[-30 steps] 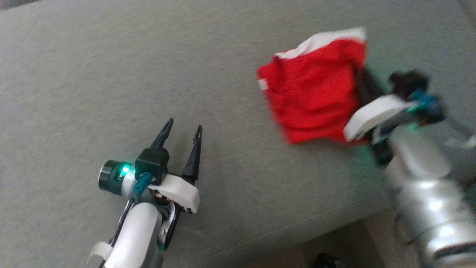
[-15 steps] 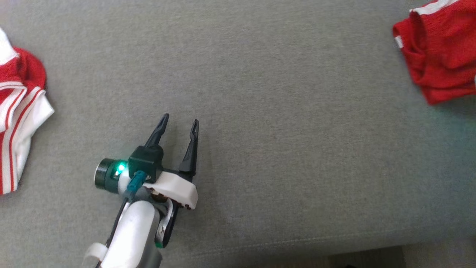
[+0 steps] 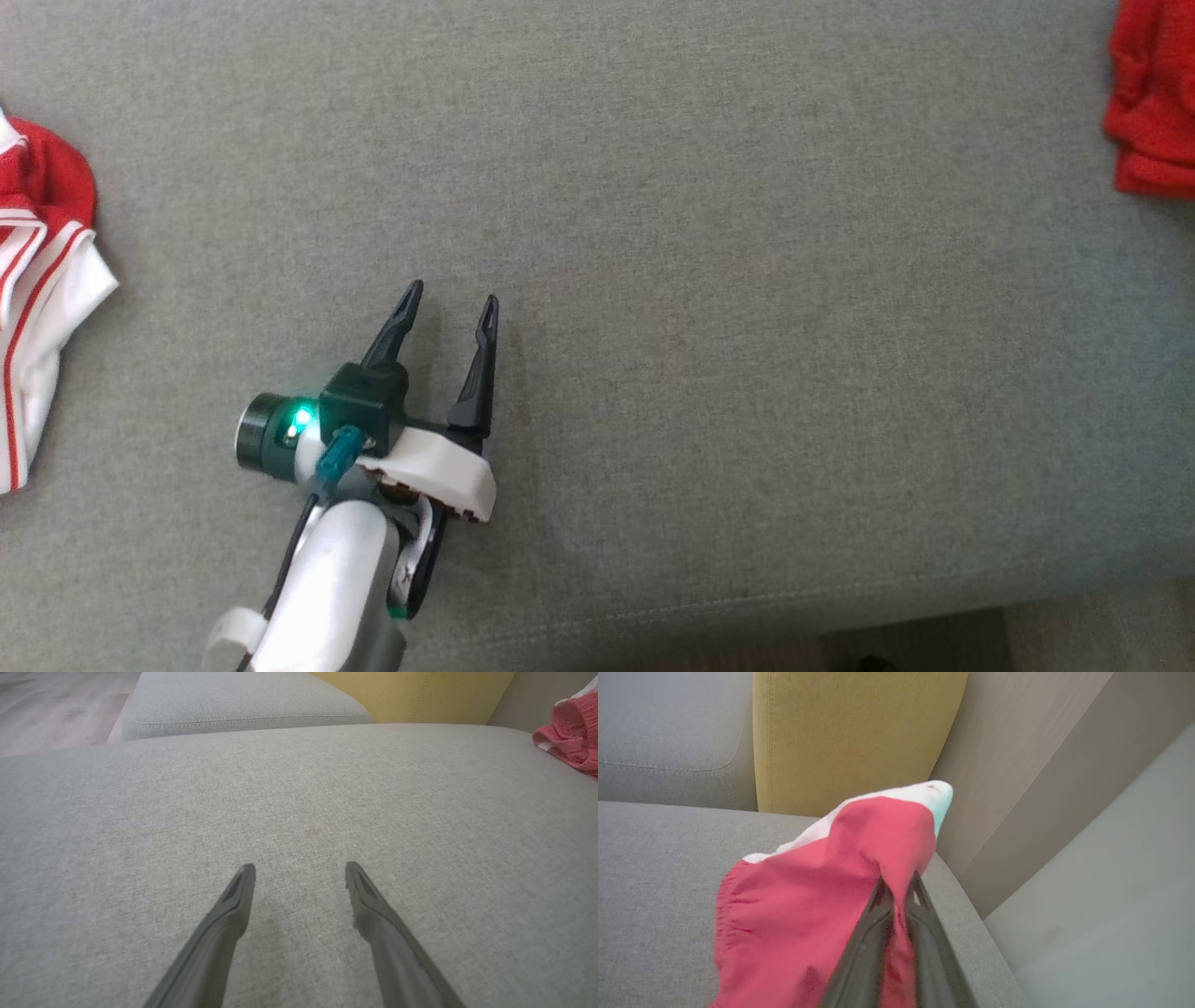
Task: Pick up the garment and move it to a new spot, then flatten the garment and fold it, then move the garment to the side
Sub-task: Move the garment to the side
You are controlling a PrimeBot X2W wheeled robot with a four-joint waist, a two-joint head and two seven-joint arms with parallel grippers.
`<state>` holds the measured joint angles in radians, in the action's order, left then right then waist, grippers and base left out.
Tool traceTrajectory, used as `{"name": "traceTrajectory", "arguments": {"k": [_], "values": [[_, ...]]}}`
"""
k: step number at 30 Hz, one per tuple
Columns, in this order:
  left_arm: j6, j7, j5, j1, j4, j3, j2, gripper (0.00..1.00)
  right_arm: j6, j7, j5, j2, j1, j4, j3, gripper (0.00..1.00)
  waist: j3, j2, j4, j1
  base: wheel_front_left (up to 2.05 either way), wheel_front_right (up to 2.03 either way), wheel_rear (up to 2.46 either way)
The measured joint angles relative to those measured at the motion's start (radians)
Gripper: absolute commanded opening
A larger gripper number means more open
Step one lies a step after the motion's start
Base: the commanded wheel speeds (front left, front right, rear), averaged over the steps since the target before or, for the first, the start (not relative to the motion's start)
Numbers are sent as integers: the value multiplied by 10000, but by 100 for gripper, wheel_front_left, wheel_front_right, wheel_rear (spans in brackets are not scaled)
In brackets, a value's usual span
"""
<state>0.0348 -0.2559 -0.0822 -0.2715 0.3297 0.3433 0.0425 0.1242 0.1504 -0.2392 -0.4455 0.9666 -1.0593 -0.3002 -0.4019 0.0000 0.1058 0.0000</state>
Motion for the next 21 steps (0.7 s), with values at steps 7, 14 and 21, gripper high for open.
{"name": "traceTrajectory", "arguments": {"k": [7, 14, 21], "values": [[4, 0, 0, 4, 12, -40, 0, 100, 0, 460, -711, 219, 168, 280, -867, 100, 82, 0, -114, 0, 0, 0, 0], [134, 0, -102, 54, 36, -171, 0, 100, 0, 905, -1112, 1509, 270, 1214, -1051, 100, 377, 0, -148, 0, 0, 0, 0], [466, 0, -192, 349, 0, -422, 0, 100, 0, 1007, -163, 3377, -347, 2487, 295, 100, 854, 0, -256, 0, 0, 0, 0]]}}
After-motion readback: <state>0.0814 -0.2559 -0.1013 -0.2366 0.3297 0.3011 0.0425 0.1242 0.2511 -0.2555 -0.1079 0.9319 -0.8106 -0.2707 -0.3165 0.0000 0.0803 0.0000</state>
